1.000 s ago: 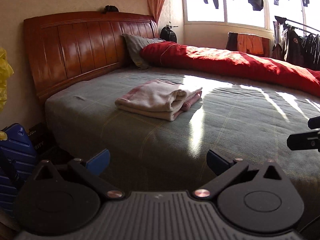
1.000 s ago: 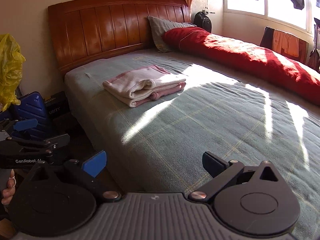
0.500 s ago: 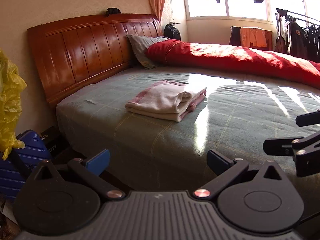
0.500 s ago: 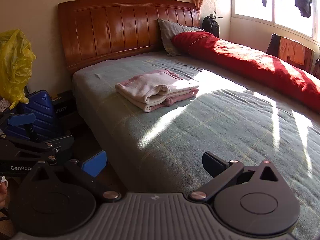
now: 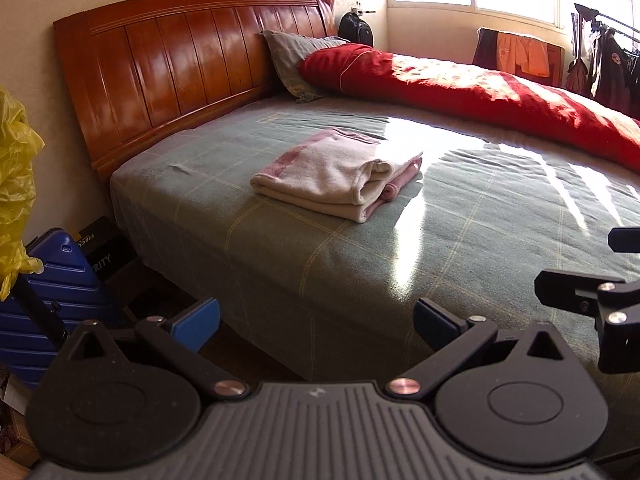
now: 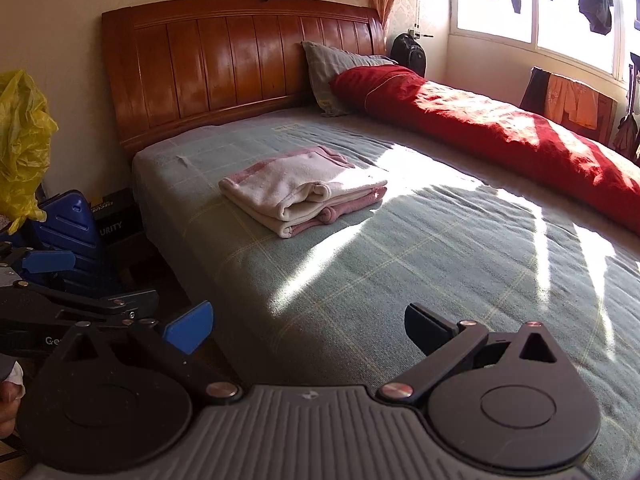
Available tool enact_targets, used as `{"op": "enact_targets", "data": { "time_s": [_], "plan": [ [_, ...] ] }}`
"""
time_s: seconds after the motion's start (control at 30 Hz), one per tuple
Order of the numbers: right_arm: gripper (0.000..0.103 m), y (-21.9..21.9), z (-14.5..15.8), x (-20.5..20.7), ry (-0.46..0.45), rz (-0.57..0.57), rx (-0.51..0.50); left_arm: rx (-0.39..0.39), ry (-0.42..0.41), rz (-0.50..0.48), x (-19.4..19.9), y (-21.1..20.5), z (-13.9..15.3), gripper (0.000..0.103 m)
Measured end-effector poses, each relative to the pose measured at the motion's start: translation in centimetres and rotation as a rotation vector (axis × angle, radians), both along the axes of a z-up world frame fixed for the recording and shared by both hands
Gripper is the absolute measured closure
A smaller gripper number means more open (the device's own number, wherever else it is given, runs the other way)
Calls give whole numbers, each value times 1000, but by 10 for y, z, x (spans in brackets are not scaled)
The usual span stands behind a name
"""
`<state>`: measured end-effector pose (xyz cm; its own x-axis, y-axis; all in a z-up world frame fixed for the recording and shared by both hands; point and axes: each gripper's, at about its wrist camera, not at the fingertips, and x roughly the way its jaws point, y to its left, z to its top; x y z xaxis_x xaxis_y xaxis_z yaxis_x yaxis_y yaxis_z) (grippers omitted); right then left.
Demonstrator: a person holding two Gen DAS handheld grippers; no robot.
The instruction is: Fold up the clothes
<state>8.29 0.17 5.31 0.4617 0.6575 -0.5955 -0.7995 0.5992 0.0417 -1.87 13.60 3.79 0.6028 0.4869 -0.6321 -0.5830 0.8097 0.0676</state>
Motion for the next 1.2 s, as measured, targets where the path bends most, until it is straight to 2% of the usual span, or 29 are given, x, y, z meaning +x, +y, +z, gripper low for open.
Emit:
{"op": "enact_targets", "data": {
  "time_s": [0.17,0.47,0.6,0.73,0.9,1.1,1.2],
  "plan": [
    [0,3,9,0,0,19,22,-62,-19,-13,3,2,7,0],
    [0,1,22,1,4,18,54,-65,-50,-7,1,1,17,0],
    [0,0,20,1,16,14,49,-119,-13,25,3,6,18,0],
    [0,0,17,0,19,12,40,-86,-33,26,-2,4,20,1],
    [0,-1,16,-1,26,11,42,-118,-80,36,-9,9,23,1],
    [0,0,13,-3,28,12,34,-146,-56,62,-9,14,18,0],
    [0,1,12,-3,34,11,29,-132,-35,72,-8,12,18,0]
  ]
}}
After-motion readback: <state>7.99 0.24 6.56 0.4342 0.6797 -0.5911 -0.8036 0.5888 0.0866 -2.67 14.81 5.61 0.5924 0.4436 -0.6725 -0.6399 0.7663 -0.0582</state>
